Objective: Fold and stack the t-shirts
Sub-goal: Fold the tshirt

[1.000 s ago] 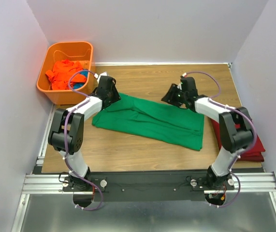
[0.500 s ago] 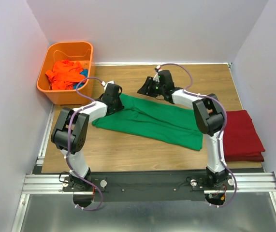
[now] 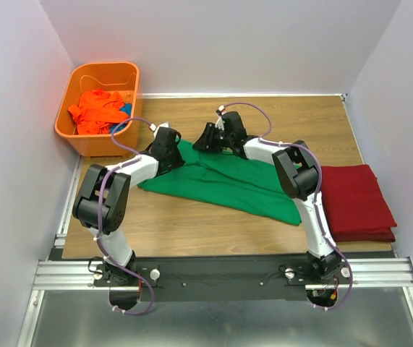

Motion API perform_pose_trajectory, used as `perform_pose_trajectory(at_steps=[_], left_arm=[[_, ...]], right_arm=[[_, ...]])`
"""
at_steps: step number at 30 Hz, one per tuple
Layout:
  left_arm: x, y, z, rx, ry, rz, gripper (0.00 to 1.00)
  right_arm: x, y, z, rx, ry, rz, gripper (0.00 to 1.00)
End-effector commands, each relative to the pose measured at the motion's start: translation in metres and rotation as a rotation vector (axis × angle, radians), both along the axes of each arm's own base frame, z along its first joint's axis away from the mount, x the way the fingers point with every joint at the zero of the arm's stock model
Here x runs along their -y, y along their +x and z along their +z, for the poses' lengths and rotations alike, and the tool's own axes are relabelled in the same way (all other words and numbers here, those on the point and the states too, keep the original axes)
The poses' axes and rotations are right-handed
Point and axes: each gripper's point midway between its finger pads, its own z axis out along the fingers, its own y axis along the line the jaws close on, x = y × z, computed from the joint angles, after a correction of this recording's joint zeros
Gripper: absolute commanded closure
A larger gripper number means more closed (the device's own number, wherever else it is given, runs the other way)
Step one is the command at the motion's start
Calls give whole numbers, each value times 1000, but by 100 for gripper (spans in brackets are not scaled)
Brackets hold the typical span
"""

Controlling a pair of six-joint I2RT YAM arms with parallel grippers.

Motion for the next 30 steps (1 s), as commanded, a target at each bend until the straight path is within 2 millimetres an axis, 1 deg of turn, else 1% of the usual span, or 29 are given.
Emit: perform_pose_trajectory(at_steps=[1, 3, 4, 5, 7, 8, 9, 10, 12, 14, 16, 21, 22, 23, 24, 26, 28, 29, 30], left_arm=[[3, 5, 33, 63, -33, -2, 76], [-1, 9, 49, 94, -35, 8, 76], [-2, 11, 53, 102, -35, 11, 76], [-7, 13, 59, 111, -31, 23, 76], [-13, 14, 66, 122, -30, 36, 76], [-16, 15, 73, 136, -33, 43, 76], [-20, 16, 76, 141, -33, 50, 76], [-27, 18, 80, 148, -31, 62, 76], [-33, 18, 87, 162, -34, 69, 76], [-42, 19, 92, 174, -32, 83, 76], [-50, 19, 92, 173, -28, 94, 76], [-57, 18, 92, 173, -31, 106, 76], [-58, 19, 93, 176, -33, 106, 76], [-58, 19, 92, 174, -35, 106, 76], [-57, 20, 92, 175, -42, 102, 76], [-57, 22, 93, 178, -45, 100, 76], [-57, 25, 96, 180, -46, 95, 76], [-56, 26, 96, 182, -47, 94, 76], [-55, 28, 98, 184, -50, 89, 76]], right_arm=[[-11, 2, 12, 26, 41, 19, 51], [-13, 0, 16, 31, 48, 24, 59], [-13, -1, 17, 27, 53, 24, 62], [-14, -2, 22, 35, 62, 29, 69], [-15, -3, 25, 38, 72, 36, 72], [-15, -6, 24, 32, 74, 38, 74], [-15, -6, 25, 33, 78, 40, 79], [-17, -9, 28, 35, 85, 49, 79], [-16, -14, 27, 27, 86, 59, 85], [-16, -18, 36, 38, 101, 66, 88], [-16, -26, 40, 39, 117, 83, 88], [-17, -48, 48, 37, 137, 125, 89], [-15, -54, 44, 27, 129, 128, 89], [-15, -57, 44, 26, 126, 130, 89], [-15, -60, 48, 36, 126, 138, 89], [-14, -70, 43, 23, 113, 151, 88], [-14, -77, 44, 24, 110, 164, 89], [-12, -82, 39, 17, 99, 168, 89], [-12, -85, 40, 19, 94, 172, 89]])
